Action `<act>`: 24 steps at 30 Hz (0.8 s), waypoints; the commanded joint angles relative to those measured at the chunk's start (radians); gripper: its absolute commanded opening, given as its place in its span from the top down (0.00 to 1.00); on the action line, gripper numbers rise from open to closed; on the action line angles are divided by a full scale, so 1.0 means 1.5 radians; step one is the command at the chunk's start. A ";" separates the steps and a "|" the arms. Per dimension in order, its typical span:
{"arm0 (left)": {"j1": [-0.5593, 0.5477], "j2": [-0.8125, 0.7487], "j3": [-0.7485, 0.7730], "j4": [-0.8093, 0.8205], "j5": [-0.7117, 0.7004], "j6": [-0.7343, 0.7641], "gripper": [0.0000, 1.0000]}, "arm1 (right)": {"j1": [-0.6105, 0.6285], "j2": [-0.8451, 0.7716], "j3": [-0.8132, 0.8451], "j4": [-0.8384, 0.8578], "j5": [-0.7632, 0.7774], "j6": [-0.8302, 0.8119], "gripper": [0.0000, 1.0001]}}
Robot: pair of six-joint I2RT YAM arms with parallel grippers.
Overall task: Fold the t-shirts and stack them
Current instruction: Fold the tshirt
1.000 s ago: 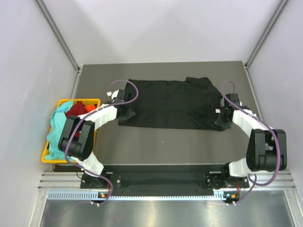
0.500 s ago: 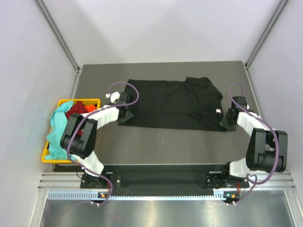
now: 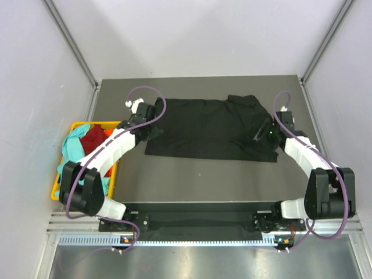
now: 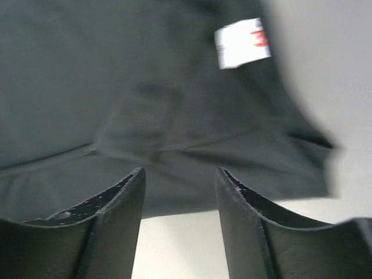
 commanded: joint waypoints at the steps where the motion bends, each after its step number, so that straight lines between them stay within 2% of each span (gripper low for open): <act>1: -0.003 -0.051 0.042 0.011 0.089 0.084 0.50 | 0.046 0.030 0.034 0.091 -0.009 0.069 0.46; 4: -0.001 -0.070 0.038 0.016 0.141 0.136 0.49 | 0.059 0.068 0.035 0.141 0.011 0.068 0.44; 6: -0.001 -0.080 0.037 0.006 0.167 0.164 0.49 | 0.061 0.095 0.033 0.180 -0.011 0.068 0.40; 14: 0.000 -0.118 0.009 0.000 0.157 0.211 0.48 | 0.093 0.134 0.007 0.273 -0.008 0.103 0.37; 24: 0.000 -0.123 -0.015 0.007 0.131 0.226 0.48 | 0.099 0.147 0.010 0.233 0.067 0.134 0.37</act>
